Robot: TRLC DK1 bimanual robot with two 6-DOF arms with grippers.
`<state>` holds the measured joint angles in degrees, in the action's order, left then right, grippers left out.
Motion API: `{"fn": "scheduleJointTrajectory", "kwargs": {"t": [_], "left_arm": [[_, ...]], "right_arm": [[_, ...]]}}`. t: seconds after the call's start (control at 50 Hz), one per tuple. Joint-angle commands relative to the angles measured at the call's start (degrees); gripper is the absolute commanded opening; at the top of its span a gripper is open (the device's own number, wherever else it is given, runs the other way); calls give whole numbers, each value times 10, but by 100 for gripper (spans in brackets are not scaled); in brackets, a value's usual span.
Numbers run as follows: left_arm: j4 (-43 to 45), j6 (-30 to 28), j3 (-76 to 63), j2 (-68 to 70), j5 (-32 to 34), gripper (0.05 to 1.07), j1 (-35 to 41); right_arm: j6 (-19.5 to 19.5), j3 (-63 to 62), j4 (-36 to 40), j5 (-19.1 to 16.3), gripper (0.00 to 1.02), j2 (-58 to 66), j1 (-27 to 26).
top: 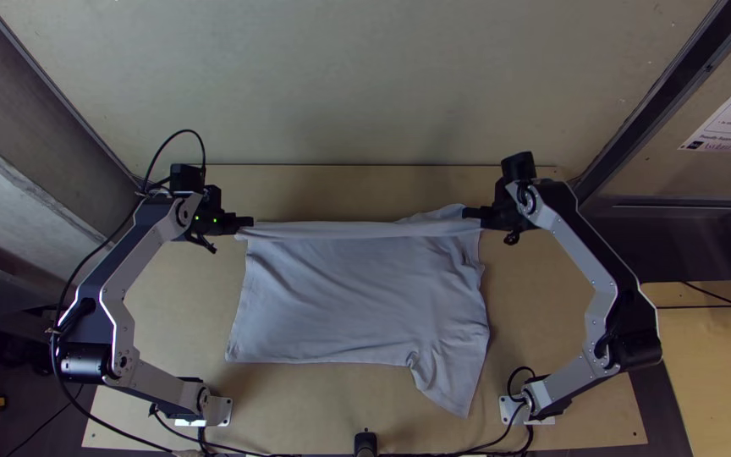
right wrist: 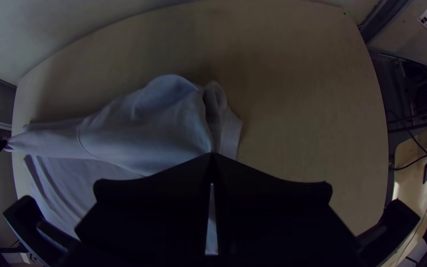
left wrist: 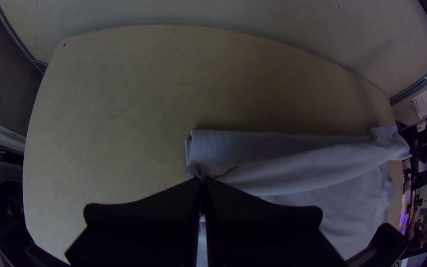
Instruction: Fold the t-shirt
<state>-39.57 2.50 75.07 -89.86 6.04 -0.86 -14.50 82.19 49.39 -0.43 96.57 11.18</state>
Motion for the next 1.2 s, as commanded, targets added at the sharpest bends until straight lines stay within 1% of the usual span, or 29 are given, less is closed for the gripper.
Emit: {"fn": "scheduleJointTrajectory", "kwargs": {"t": [0.0, 0.26, 0.48, 0.52, 0.6, 0.64, 0.68, 0.7, 0.72, 0.76, 0.8, 0.82, 0.88, 0.9, 0.94, 1.04, 1.18], "left_arm": [[10, -14, -41, 25, 2, 8, -5], [58, -23, -106, 28, 2, 8, -9], [87, -23, -128, 3, 2, 9, -8], [87, -22, -127, -1, 2, 15, -8], [88, -19, -125, -5, 2, 35, -9], [88, -18, -123, -5, 2, 43, -9], [88, -17, -121, -4, 2, 51, -9], [88, -17, -121, -3, 2, 55, -9], [88, -16, -119, -1, 2, 58, -9], [83, -14, -113, 0, 2, 64, -9], [75, -14, -109, 6, 4, 73, -9], [72, -15, -108, 8, 5, 78, -8], [58, -19, -100, 12, 21, 96, -8], [48, -22, -95, 13, 29, 100, -9], [34, -27, -85, 16, 36, 101, -9], [33, -35, -74, 36, 50, 101, -12], [19, -52, -59, 61, 50, 101, -12]], "right_arm": [[2, -55, -15, 13, 2, -26, 8], [2, -143, -71, 16, 2, -20, 8], [3, -173, -96, 17, 2, 15, 3], [3, -176, -100, 17, 2, 22, 2], [18, -179, -117, 17, 3, 34, -7], [24, -179, -122, 17, 10, 39, -12], [34, -179, -127, 17, 24, 41, -16], [40, -179, -130, 17, 32, 41, -18], [40, -179, -130, 16, 44, 42, -20], [36, -179, -128, 16, 69, 44, -27], [32, -178, -126, 17, 95, 43, -33], [31, -176, -124, 17, 100, 43, -36], [31, -170, -110, 17, 99, 39, -44], [31, -168, -105, 17, 99, 35, -45], [33, -165, -98, 17, 99, 27, -48], [35, -165, -96, 17, 99, -11, -50], [27, -161, -81, 17, 99, -72, -50]]}}
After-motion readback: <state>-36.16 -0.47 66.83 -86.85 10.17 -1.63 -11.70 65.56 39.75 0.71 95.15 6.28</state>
